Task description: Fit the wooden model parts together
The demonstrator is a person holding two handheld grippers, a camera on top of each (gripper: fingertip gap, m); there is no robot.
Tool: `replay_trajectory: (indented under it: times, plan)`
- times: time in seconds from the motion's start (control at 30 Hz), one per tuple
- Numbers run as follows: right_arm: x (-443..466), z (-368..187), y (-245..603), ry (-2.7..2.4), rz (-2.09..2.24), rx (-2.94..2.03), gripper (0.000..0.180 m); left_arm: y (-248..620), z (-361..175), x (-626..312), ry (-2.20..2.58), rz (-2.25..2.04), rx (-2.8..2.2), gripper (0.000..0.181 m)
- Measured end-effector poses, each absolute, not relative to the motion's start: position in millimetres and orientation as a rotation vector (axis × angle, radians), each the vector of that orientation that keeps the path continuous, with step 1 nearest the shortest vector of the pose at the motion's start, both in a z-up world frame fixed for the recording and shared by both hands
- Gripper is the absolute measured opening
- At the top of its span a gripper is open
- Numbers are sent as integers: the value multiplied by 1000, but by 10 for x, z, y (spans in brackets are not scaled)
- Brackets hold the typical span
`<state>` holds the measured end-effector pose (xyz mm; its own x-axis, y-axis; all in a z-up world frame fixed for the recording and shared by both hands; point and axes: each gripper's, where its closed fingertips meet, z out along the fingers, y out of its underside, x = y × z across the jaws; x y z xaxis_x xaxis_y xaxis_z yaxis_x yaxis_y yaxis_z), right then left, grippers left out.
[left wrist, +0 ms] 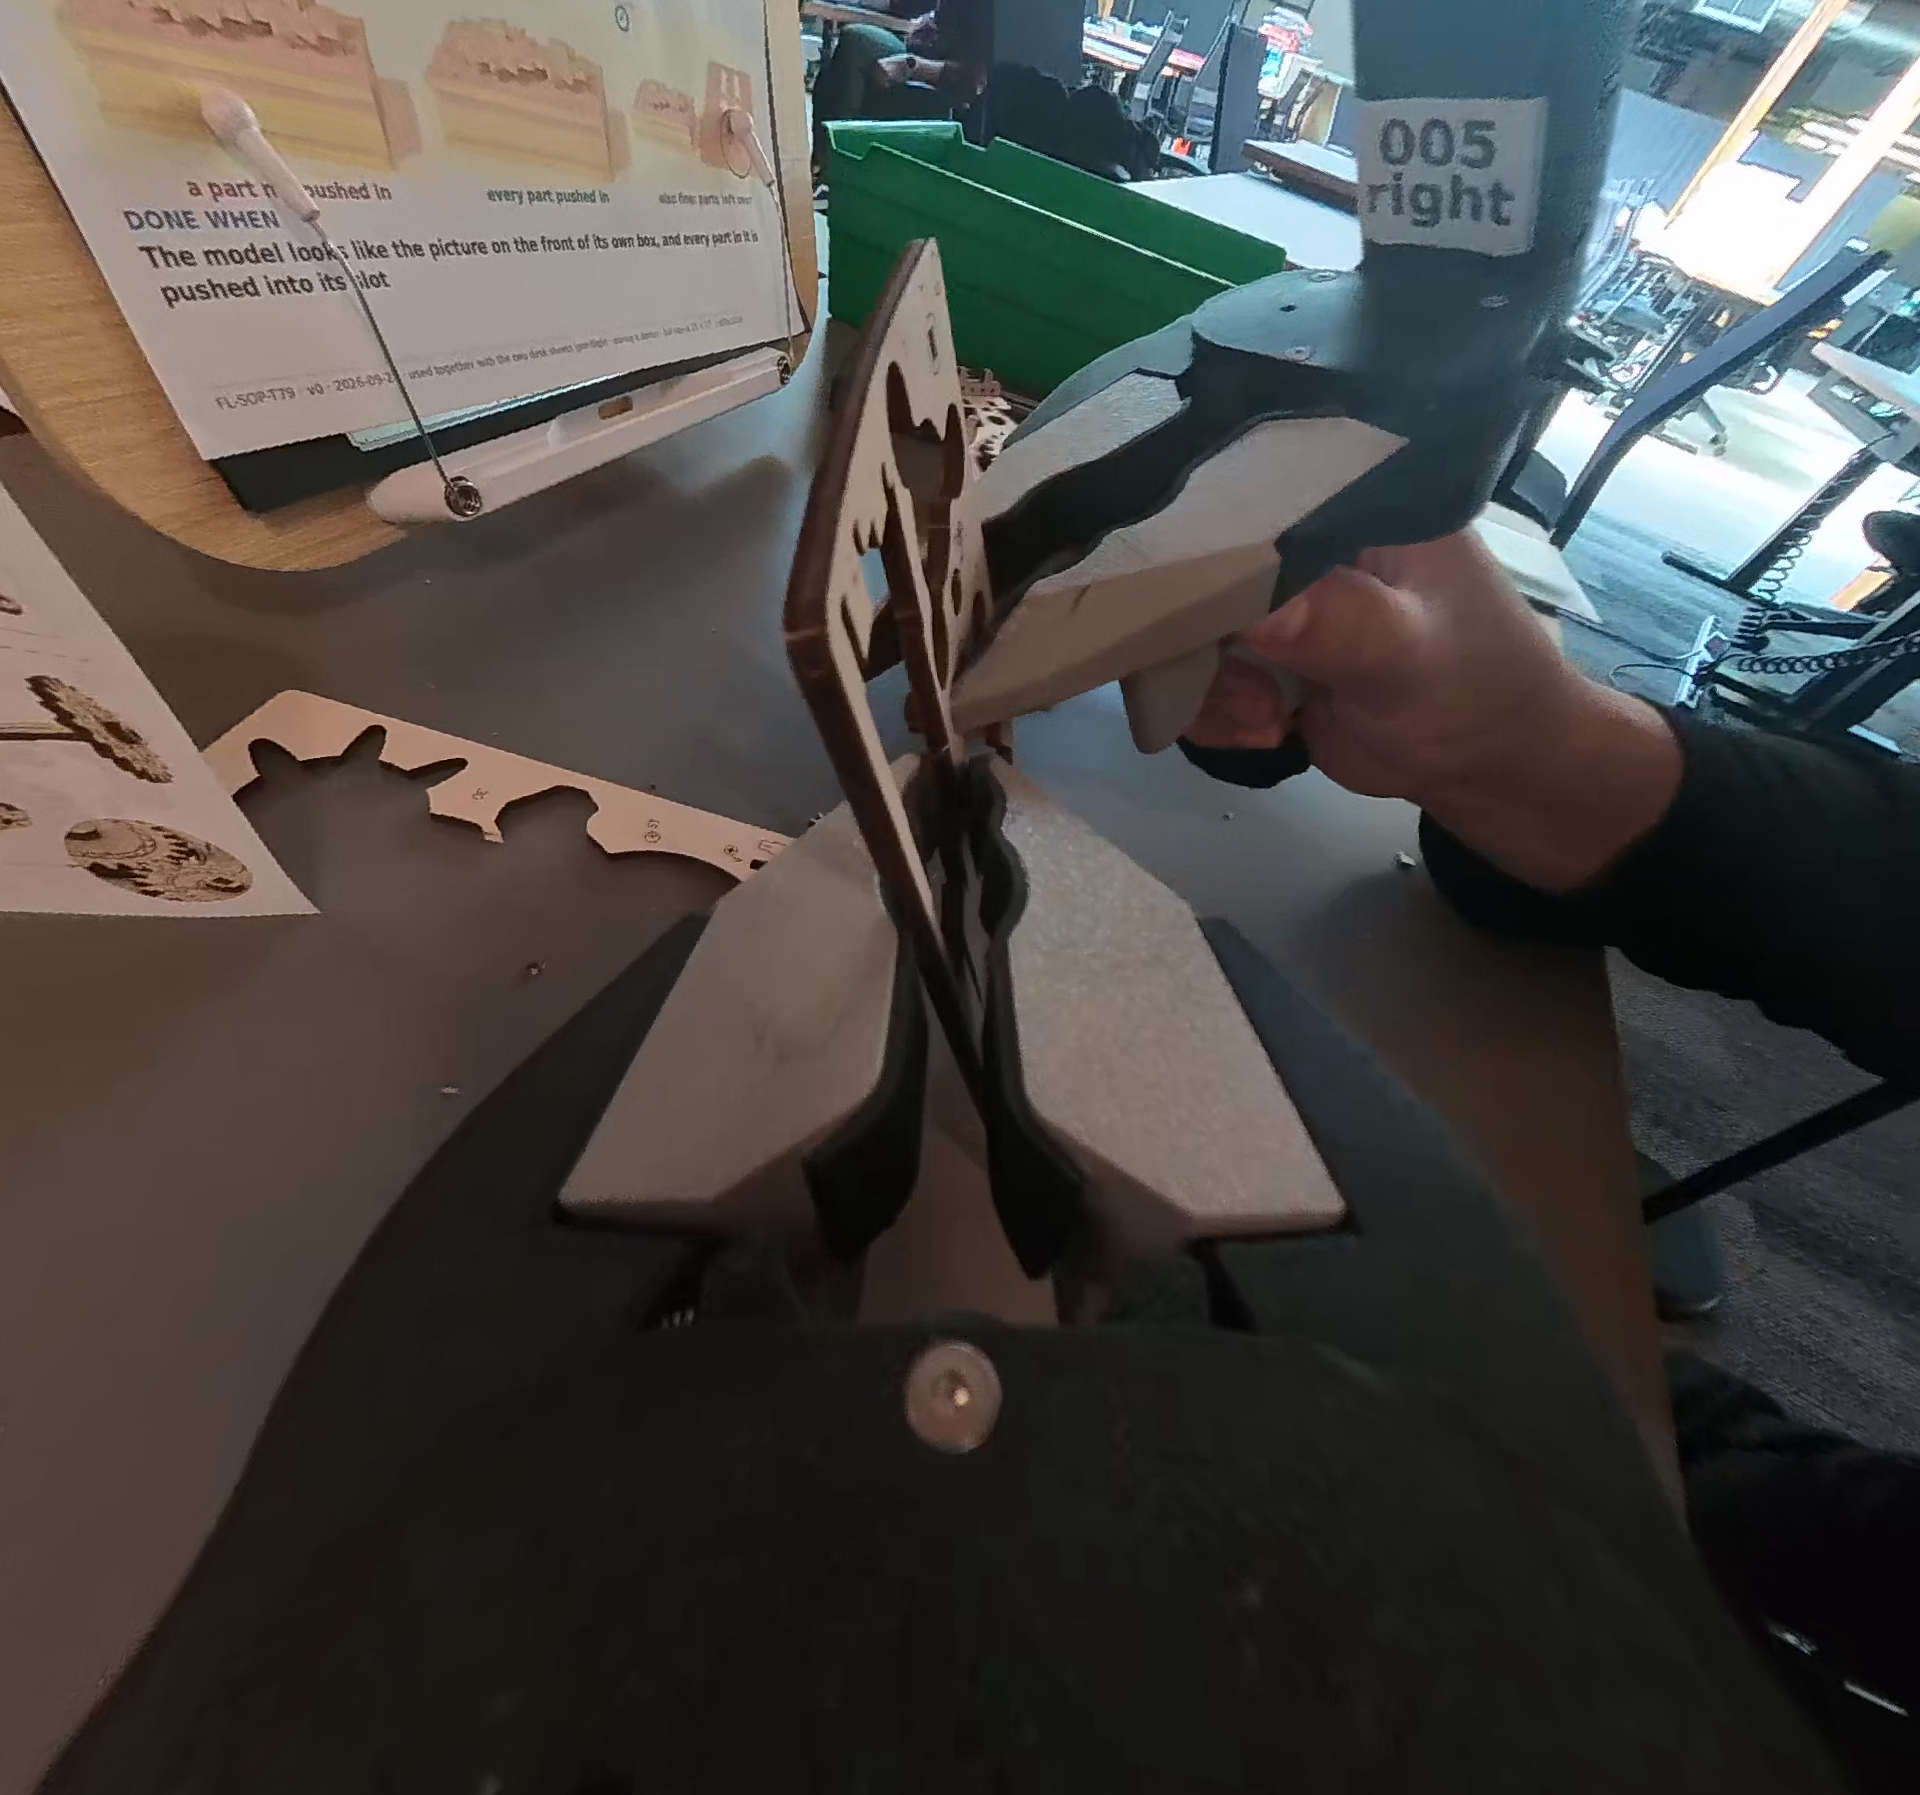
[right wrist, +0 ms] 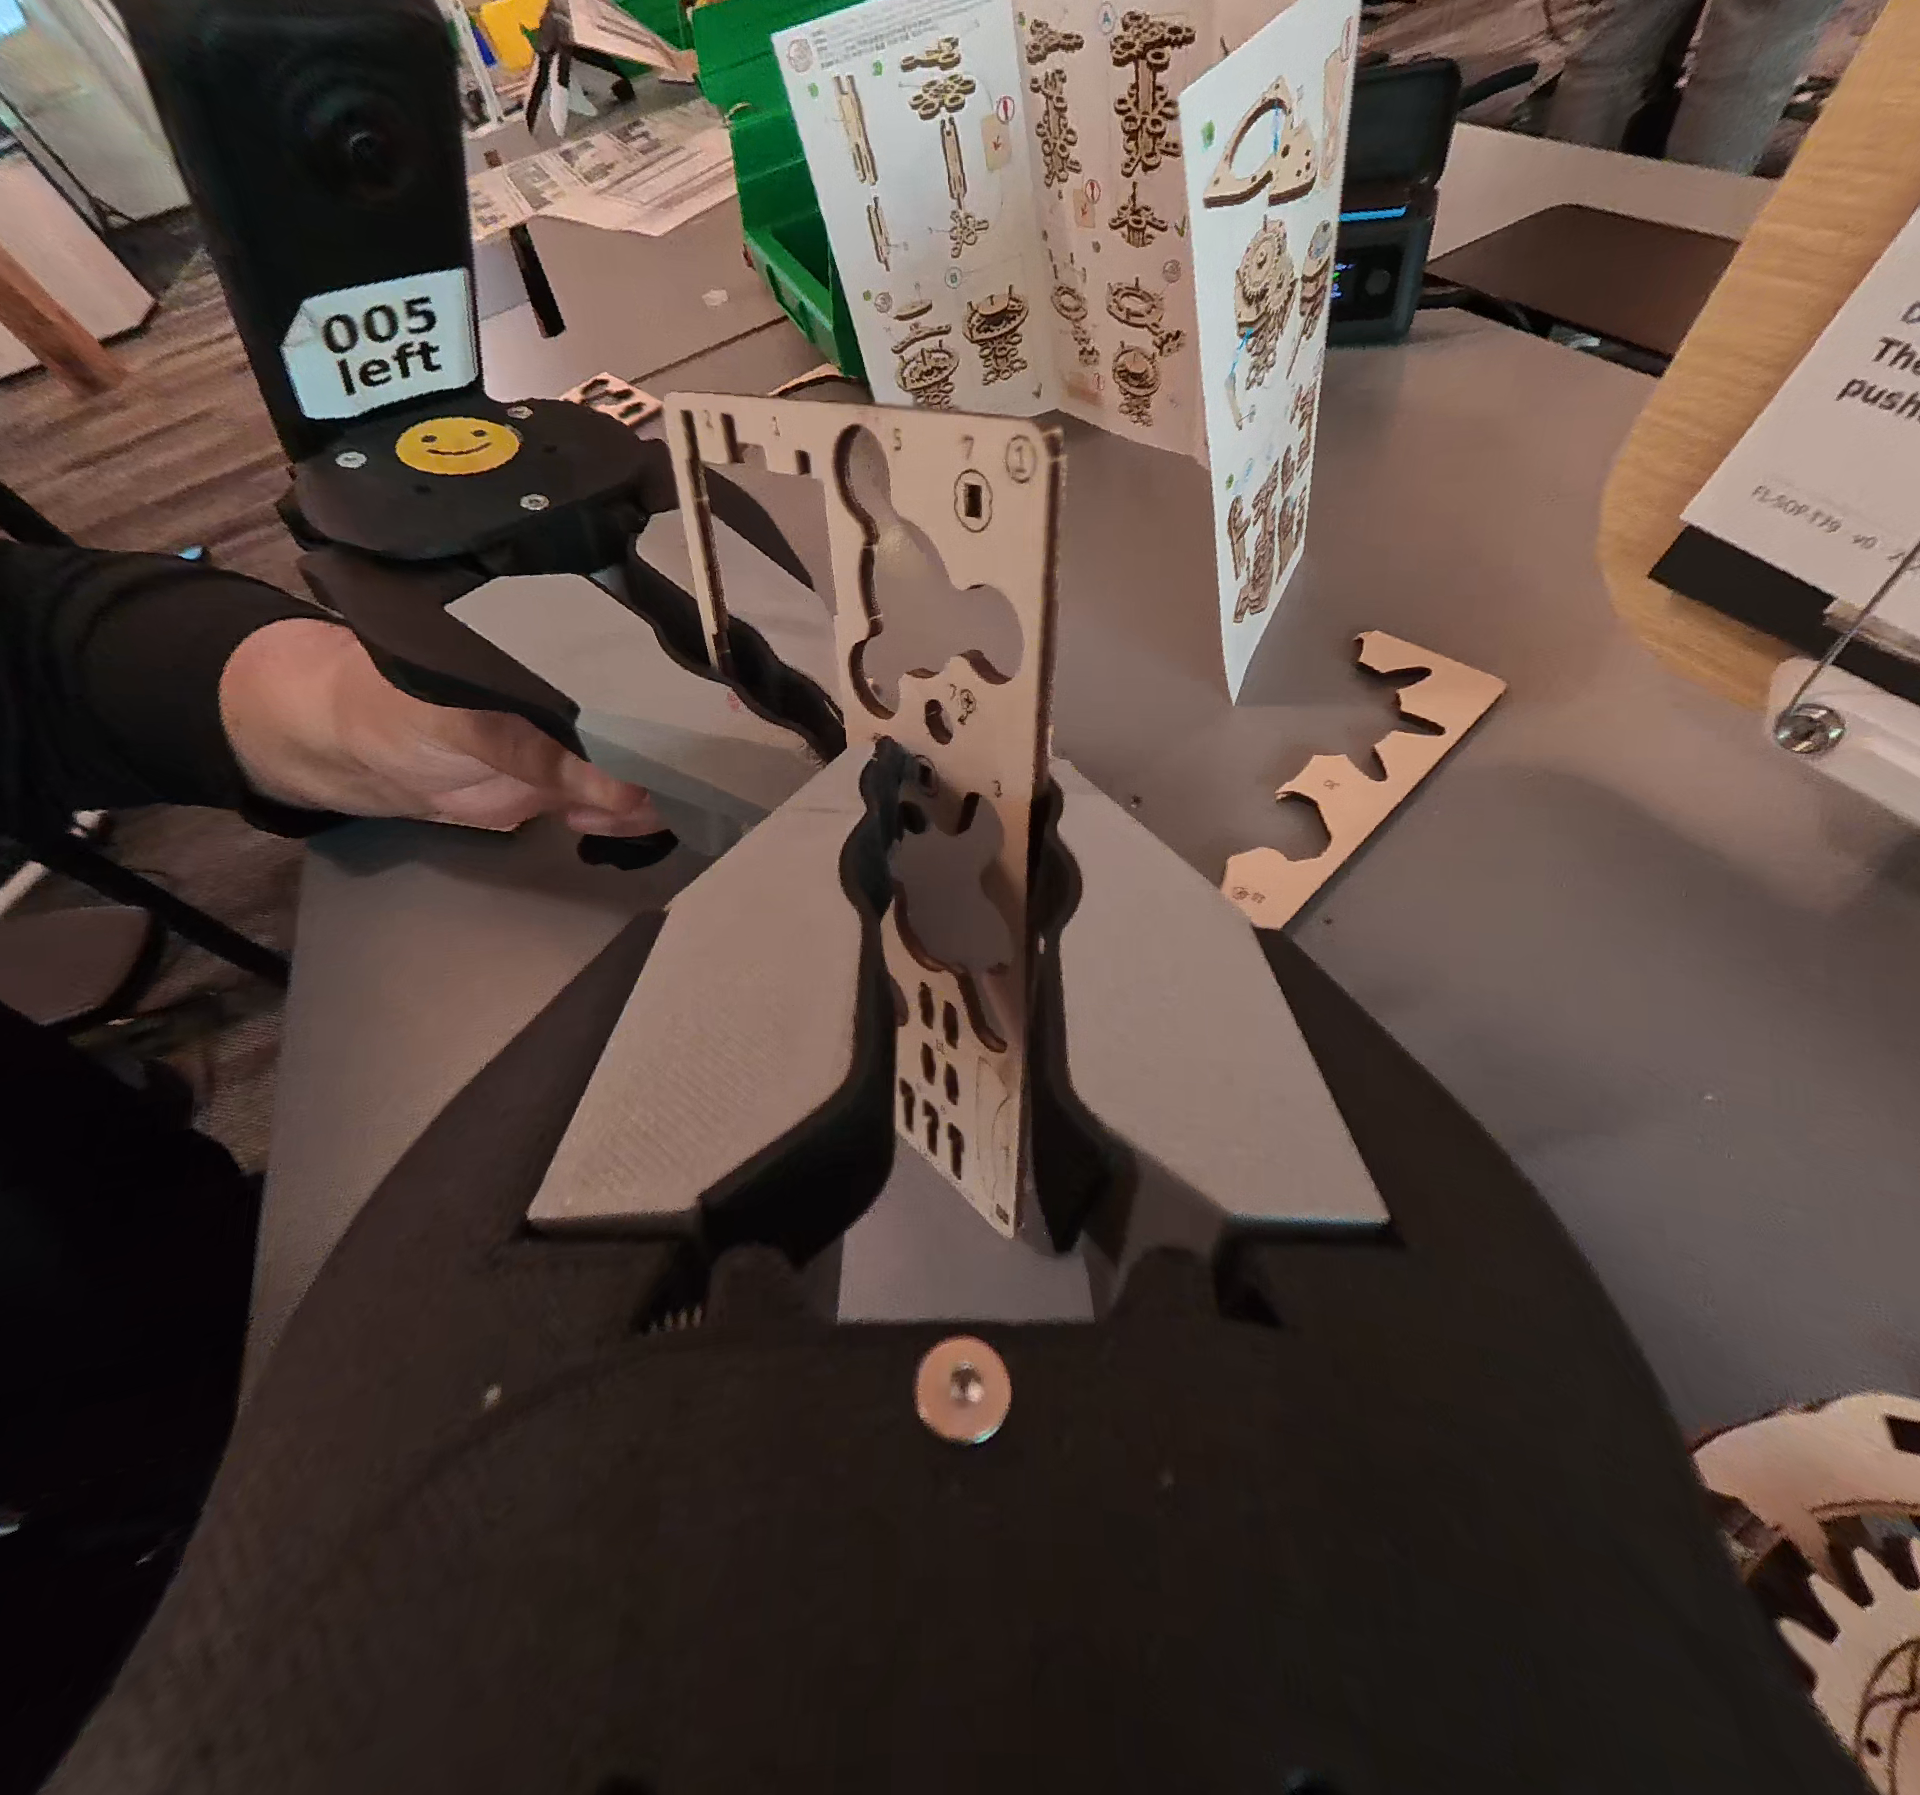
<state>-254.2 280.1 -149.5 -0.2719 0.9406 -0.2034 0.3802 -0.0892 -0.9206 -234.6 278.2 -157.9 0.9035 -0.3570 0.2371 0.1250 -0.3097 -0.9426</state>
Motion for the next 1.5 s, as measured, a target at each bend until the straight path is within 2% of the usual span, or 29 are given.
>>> replay_trajectory:
  times: [0.4,0.57,0.6,0.7,0.93,1.13,1.27,1.4,1.5]
  plan:
    - [-2647,-1427,2825,-1615,1220,-1306,24,2809,-1533,-2464,128,-449,-1794,2]
    - [-2521,-1304,2811,-1575,1666,-1330,20,2815,-1456,-2350,100,-690,-1728,2]
    - [-2495,-1279,2832,-1561,1693,-1335,24,2822,-1464,-2343,101,-709,-1725,2]
    - [-2466,-1326,2894,-1586,1581,-1329,15,2811,-1523,-2322,108,-717,-1742,2]
    - [-2440,-1381,2937,-1609,1624,-1359,12,2816,-1561,-2369,62,-770,-1747,1]
    - [-2425,-1296,2887,-1607,1595,-1326,15,2768,-1485,-2367,70,-809,-1727,1]
    - [-2362,-1102,2938,-1532,1586,-1271,25,2654,-1322,-2470,97,-894,-1709,1]
    - [-2231,-989,2958,-1538,1526,-1243,30,2572,-1423,-2521,135,-974,-1807,1]
    - [-2045,-1059,2948,-1584,1410,-1298,27,2567,-1615,-2511,137,-1020,-1897,1]
